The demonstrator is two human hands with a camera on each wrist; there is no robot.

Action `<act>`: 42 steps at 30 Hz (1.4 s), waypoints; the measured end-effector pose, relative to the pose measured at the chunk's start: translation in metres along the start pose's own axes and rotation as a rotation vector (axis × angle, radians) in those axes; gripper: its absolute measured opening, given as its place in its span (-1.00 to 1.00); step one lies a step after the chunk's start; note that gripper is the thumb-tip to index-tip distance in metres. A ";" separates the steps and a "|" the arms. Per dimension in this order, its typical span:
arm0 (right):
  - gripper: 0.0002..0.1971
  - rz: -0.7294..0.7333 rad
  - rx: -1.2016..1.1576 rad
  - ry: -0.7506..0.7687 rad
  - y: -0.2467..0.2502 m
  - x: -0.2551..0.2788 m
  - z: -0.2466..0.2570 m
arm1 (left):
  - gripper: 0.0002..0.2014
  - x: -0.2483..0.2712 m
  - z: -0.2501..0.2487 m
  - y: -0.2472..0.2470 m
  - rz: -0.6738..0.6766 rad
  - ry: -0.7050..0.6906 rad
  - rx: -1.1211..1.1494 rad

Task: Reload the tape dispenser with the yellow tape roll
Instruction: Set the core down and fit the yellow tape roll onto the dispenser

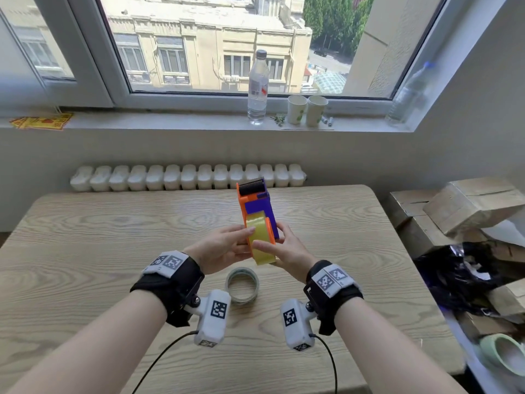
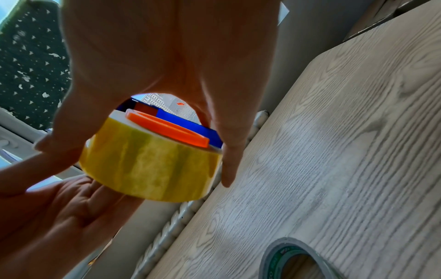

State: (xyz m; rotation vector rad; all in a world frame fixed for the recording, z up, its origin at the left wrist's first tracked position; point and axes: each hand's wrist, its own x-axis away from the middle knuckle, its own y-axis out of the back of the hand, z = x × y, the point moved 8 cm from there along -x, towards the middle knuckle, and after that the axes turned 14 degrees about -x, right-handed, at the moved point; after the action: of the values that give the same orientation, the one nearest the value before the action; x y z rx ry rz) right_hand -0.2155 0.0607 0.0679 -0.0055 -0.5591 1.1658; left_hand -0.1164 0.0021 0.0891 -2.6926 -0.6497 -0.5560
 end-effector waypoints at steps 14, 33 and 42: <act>-0.59 -0.147 0.063 0.147 0.007 -0.001 0.027 | -0.67 -0.003 -0.009 0.004 -0.128 -0.014 -0.079; -0.71 -0.099 -0.098 0.073 -0.011 -0.010 0.012 | -0.54 0.000 -0.001 0.005 -0.095 -0.066 -0.166; -0.73 -0.023 -0.123 0.068 -0.018 -0.007 0.012 | -0.69 0.002 -0.003 0.006 -0.144 -0.102 -0.116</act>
State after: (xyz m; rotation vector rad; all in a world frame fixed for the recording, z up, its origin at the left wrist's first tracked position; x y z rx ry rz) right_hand -0.2070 0.0444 0.0805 -0.1434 -0.5684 1.1039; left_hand -0.1126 -0.0038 0.0909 -2.8127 -0.8693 -0.5095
